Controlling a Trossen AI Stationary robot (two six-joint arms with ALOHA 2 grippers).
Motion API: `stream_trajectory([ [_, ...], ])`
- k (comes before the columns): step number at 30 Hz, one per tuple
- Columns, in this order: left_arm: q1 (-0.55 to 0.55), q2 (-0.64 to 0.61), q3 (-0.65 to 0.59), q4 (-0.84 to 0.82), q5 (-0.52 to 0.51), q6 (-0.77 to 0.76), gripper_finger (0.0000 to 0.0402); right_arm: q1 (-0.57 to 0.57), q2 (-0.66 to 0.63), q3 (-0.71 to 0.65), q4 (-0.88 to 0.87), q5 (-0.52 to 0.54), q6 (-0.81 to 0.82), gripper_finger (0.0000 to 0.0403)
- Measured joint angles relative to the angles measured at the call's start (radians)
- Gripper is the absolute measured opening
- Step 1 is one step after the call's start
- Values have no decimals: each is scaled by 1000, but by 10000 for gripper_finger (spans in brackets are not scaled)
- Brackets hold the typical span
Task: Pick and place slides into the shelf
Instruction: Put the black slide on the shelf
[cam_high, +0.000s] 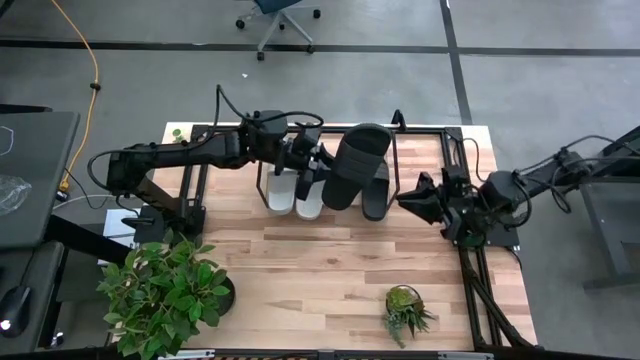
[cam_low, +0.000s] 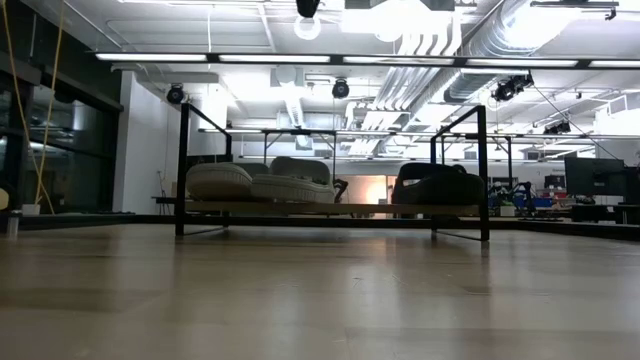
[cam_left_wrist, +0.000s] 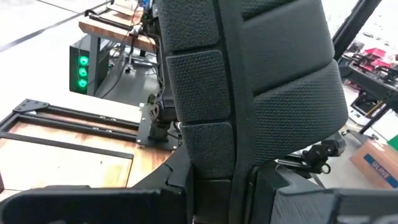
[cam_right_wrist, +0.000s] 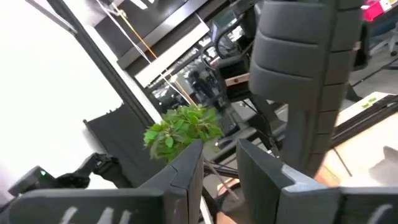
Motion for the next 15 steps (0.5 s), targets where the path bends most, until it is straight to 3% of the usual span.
stream_trajectory([
  [9, 11, -43, 0, -6, 35, 12, 78, 243, 121, 3, 173, 332, -20, 87],
  [15, 32, -108, 1, -13, 33, 15, 78, 393, 280, 192, 135, 763, -199, 87],
])
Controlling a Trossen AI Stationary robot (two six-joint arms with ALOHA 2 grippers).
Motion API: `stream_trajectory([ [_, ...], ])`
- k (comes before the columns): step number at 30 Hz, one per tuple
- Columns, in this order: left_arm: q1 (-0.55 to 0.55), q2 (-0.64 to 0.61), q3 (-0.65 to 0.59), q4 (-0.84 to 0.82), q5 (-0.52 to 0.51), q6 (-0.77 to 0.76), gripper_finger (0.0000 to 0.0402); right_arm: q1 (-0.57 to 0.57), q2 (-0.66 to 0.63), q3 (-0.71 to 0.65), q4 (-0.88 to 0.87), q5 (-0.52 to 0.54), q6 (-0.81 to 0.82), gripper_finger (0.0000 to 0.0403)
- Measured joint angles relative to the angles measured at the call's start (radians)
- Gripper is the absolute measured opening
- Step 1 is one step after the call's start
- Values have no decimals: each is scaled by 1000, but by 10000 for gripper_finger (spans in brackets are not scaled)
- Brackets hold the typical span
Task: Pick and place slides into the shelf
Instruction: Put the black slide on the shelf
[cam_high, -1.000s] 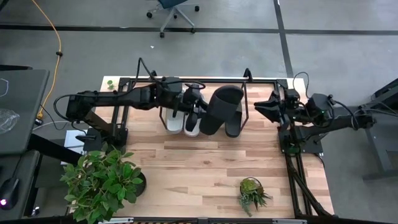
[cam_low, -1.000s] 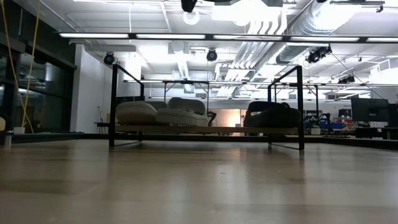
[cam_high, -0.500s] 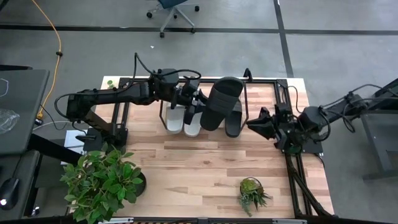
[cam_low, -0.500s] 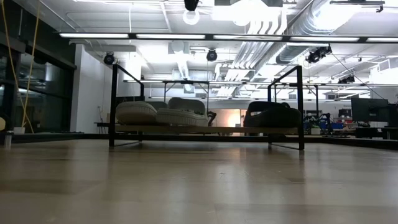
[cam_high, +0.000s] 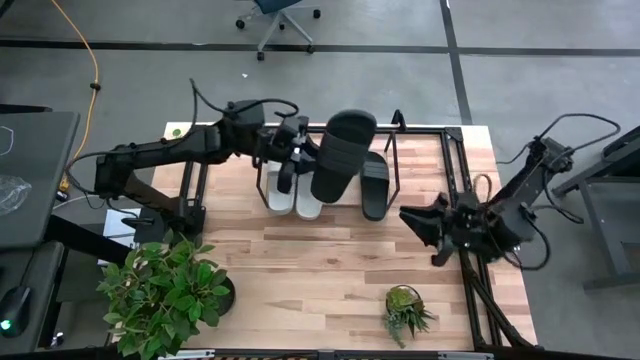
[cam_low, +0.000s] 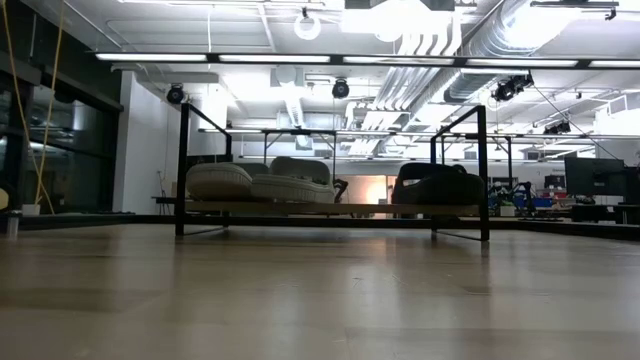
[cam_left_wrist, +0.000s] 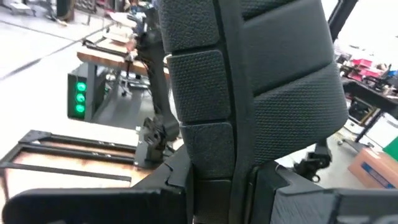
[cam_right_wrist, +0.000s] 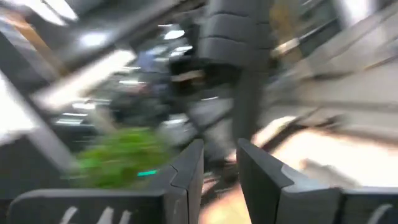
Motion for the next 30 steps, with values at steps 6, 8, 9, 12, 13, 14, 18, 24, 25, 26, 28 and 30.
stream_trajectory([
  [6, -2, -23, 0, 8, -62, 0, 78, 6, 209, 238, -91, 392, -210, 87],
  [8, -2, -23, 0, 8, -65, -3, 78, -16, 252, 277, -95, 410, -197, 87],
  [9, -2, -22, 0, 8, -69, -9, 78, -27, 268, 286, -97, 385, -181, 87],
  [12, -2, -22, 0, 13, -85, -26, 78, -65, 313, 308, -96, 347, -106, 87],
  [13, -2, -22, 0, 16, -86, -30, 78, -76, 326, 311, -95, 345, -89, 87],
  [14, -2, -22, 0, 23, -86, -37, 78, -88, 340, 311, -96, 345, -75, 87],
  [18, -3, -22, 0, 75, -86, -92, 78, -156, 394, 311, -96, 259, -5, 91],
  [24, -2, -22, 0, 82, -77, -186, 78, -267, 454, 311, -10, -30, 41, 144],
  [25, -2, -22, 0, 82, -68, -194, 78, -280, 455, 311, 9, -76, 40, 158],
  [26, -2, -22, 0, 82, -60, -202, 78, -291, 455, 311, 23, -115, 39, 172],
  [28, -2, -22, 0, 83, -51, -215, 78, -310, 454, 311, 39, -158, 43, 201],
  [30, -2, -22, 0, 84, -51, -218, 78, -316, 454, 311, 51, -155, 35, 229],
])
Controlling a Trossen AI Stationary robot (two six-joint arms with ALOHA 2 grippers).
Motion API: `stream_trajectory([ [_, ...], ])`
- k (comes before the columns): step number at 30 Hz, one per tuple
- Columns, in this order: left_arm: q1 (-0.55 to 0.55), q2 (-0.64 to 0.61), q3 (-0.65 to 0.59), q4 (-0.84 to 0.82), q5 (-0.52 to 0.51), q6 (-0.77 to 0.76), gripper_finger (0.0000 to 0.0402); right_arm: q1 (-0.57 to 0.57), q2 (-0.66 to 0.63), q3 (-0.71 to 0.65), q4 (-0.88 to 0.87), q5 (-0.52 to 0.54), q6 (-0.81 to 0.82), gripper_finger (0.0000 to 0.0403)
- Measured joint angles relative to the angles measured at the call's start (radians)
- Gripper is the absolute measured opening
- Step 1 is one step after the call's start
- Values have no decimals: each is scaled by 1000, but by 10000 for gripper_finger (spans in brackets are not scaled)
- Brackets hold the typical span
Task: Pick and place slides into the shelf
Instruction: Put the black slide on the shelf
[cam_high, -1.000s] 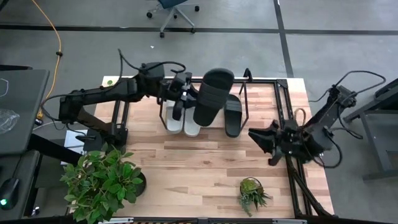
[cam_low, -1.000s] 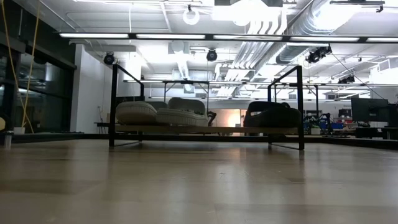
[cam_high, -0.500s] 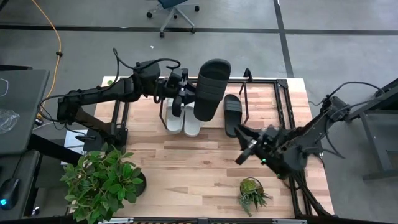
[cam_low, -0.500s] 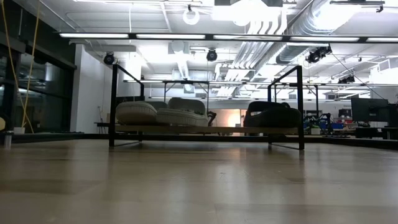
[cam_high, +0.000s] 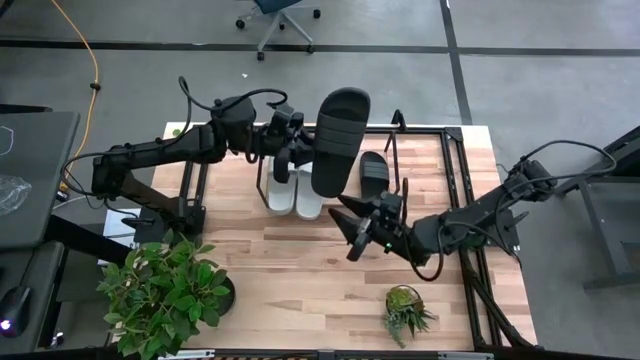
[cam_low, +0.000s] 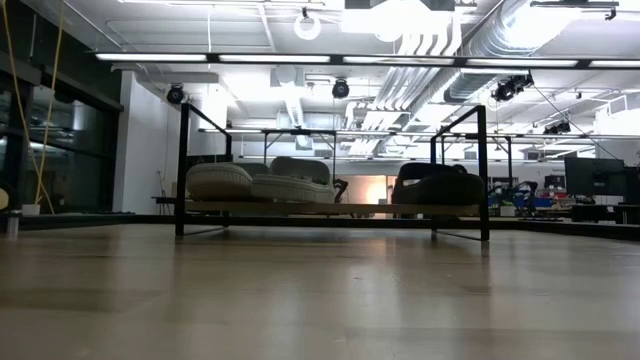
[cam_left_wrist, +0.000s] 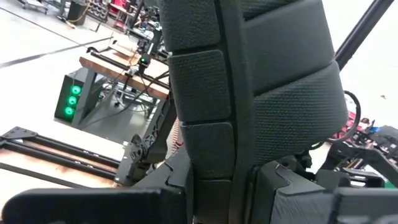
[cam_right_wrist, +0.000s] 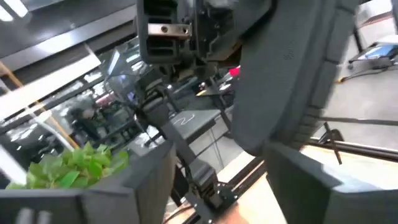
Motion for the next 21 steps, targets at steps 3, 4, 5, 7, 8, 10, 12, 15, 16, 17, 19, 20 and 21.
stream_trajectory([
  [3, 1, 0, 0, 5, 14, -18, 78, 1, -1, 0, 9, 41, 6, 258],
  [4, 0, 0, 0, 10, 14, -22, 78, 0, -1, 0, 8, 52, 8, 263],
  [5, 0, 0, 0, 15, 18, -30, 78, 1, -1, 0, 7, 69, 11, 267],
  [7, 0, 0, 0, 25, 23, -45, 78, 0, -1, 0, 10, 96, 16, 270],
  [8, 0, 1, 0, 33, 27, -50, 78, 0, -1, 0, 12, 102, 18, 270],
  [10, -1, 1, 0, 43, 25, -64, 78, 1, -1, 0, 13, 114, 40, 271],
  [12, -1, 1, 0, 60, 21, -75, 78, 2, -1, 0, 15, 135, 47, 271],
  [15, 0, 1, 0, 97, 15, -100, 78, 2, -1, 0, 18, 153, 41, 271],
  [16, 0, 1, 0, 101, 6, -102, 78, 0, -1, 0, 27, 152, 38, 271],
  [17, 0, 1, 0, 100, -2, -103, 78, -5, -1, 0, 38, 146, 31, 271],
  [19, 0, 1, 0, 96, -9, -103, 78, -11, -1, 0, 59, 131, 12, 271],
  [20, 0, 1, 0, 95, -9, -103, 78, -14, -1, 0, 64, 127, 7, 271],
  [21, 0, 1, 0, 95, -9, -104, 78, -17, -1, 0, 65, 126, 5, 271],
])
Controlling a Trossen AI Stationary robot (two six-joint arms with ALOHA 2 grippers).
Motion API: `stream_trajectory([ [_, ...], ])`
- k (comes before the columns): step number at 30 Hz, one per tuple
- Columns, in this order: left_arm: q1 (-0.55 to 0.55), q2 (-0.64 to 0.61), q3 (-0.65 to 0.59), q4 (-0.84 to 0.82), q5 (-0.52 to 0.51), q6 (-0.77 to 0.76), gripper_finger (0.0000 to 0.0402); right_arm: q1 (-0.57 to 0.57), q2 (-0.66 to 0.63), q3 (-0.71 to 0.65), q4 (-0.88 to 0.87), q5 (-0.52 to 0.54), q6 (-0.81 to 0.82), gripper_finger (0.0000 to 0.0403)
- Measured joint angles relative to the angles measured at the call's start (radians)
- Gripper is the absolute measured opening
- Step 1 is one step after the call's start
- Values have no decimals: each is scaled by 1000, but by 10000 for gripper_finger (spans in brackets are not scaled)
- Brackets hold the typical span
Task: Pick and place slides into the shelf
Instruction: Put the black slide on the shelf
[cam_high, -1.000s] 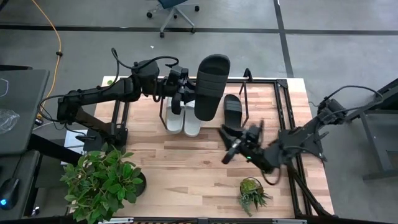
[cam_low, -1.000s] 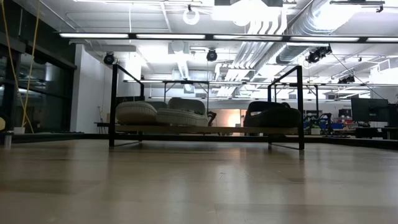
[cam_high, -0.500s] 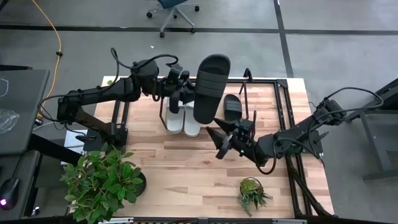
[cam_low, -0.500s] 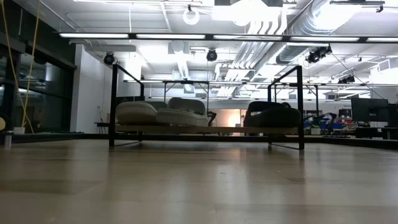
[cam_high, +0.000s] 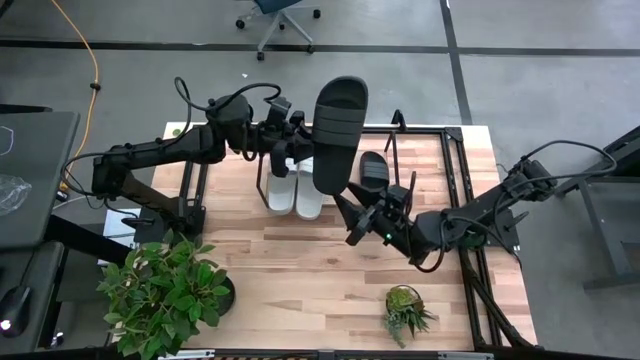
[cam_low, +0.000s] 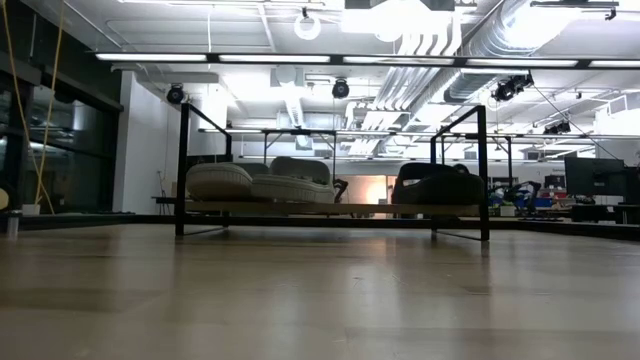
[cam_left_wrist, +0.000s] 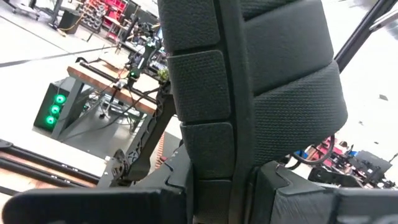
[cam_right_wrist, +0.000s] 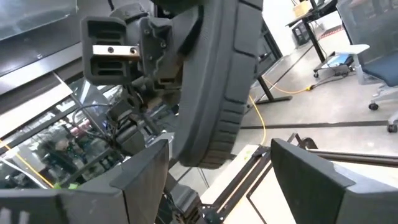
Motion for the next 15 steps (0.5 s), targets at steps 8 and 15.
stream_trajectory([
  [8, 0, 0, 0, 1, 0, -11, 78, -38, 0, 0, 28, -65, -3, 271],
  [15, -1, 0, 0, 1, 4, -19, 78, -66, 0, 0, 37, -105, -12, 257],
])
